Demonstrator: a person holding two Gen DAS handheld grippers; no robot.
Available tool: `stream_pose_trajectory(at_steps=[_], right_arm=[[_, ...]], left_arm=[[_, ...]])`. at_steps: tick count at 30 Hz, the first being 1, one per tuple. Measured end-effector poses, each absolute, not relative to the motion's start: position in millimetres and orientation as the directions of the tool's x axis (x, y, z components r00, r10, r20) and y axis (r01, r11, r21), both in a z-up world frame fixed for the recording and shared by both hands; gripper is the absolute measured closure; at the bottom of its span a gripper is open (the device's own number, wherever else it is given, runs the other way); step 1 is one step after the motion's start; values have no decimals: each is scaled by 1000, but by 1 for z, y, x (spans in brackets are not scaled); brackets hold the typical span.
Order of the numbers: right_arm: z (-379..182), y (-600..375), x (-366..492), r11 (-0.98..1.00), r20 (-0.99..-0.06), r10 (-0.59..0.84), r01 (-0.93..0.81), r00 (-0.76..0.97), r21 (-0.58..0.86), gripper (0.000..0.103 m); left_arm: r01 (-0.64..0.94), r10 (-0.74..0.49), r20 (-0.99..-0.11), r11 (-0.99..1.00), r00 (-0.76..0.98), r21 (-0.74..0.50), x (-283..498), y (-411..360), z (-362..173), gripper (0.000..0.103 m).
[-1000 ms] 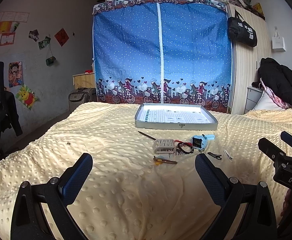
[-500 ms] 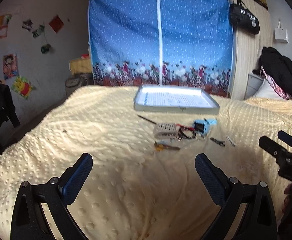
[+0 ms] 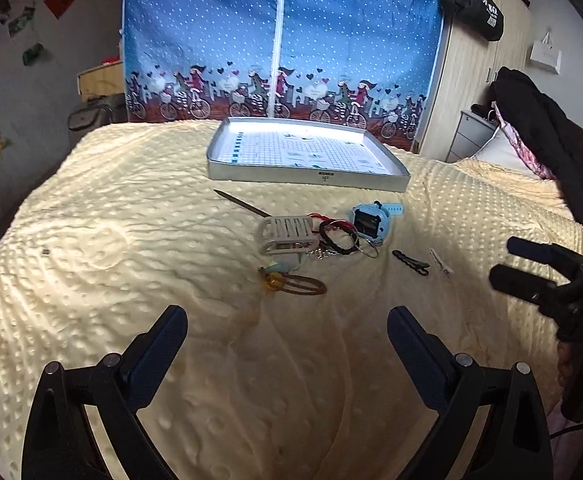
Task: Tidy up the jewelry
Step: 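Grasp the beaded bracelet with the left tool while the right tool grasps the black hair tie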
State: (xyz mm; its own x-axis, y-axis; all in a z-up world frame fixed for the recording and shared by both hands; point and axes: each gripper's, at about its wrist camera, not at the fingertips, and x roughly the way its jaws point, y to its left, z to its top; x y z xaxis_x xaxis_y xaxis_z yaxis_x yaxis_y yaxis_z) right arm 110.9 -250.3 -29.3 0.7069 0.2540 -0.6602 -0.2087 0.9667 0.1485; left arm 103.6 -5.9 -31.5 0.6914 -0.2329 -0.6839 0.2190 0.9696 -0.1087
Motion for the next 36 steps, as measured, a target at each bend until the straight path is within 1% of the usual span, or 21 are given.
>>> stream_pose_trajectory(at_steps=[6,7,8,9,10,11,12,14,16,17,18,20,25,26,27,30,31,36], right_arm=[[-49,-235,138,947,-721,306,-273,622,167,1],[-54,-231,145,946,-730,310,-275,609,172,2],[-57,-233,149,945,-741,310,-276,596,174,4],[-62,-233,156,941,-745,328,-274,581,200,9],[-66,-233,162,940,-752,331,-266,570,212,13],[-70,-235,168,945,-760,320,-251,565,210,23],[-72,-235,172,949,-766,308,-237,565,207,34],[-79,-237,183,954,-777,298,-200,555,223,42],[-86,-237,192,952,-788,305,-170,535,253,44],[-89,-238,195,952,-792,305,-161,529,259,47],[-93,-237,199,953,-797,303,-153,522,262,51],[-100,-232,204,958,-812,287,-138,509,251,54],[-106,-226,200,964,-800,264,-112,539,243,55],[-108,-226,201,964,-795,263,-113,547,241,55],[-109,-226,201,964,-792,263,-111,551,242,57],[-111,-226,204,961,-788,268,-94,554,260,64],[-111,-225,205,958,-787,274,-88,554,272,64],[-117,-230,205,948,-787,301,-78,539,309,71]], left_arm=[[238,-272,-723,959,634,-153,138,-5,-45,20],[233,-280,-731,958,622,-168,145,-3,-48,24],[229,-290,-739,955,608,-187,152,-2,-52,29],[226,-299,-746,953,596,-201,157,1,-55,32],[218,-301,-755,953,583,-212,163,2,-59,37],[210,-303,-762,952,573,-220,169,3,-62,42],[204,-309,-769,951,559,-234,175,3,-65,44],[193,-320,-783,947,533,-255,184,2,-72,52],[189,-325,-798,946,508,-264,191,1,-79,60],[189,-326,-805,945,496,-267,194,-1,-82,64],[187,-325,-813,945,484,-267,196,-2,-85,65],[176,-323,-828,946,458,-272,199,-4,-92,68],[166,-320,-843,947,433,-274,199,-7,-103,73],[170,-319,-841,948,437,-271,198,-8,-103,76],[175,-318,-840,948,440,-267,199,-10,-104,81],[183,-301,-840,953,450,-244,198,-15,-104,89],[184,-295,-840,954,456,-236,198,-16,-104,92],[195,-281,-833,958,478,-211,194,-18,-99,98]])
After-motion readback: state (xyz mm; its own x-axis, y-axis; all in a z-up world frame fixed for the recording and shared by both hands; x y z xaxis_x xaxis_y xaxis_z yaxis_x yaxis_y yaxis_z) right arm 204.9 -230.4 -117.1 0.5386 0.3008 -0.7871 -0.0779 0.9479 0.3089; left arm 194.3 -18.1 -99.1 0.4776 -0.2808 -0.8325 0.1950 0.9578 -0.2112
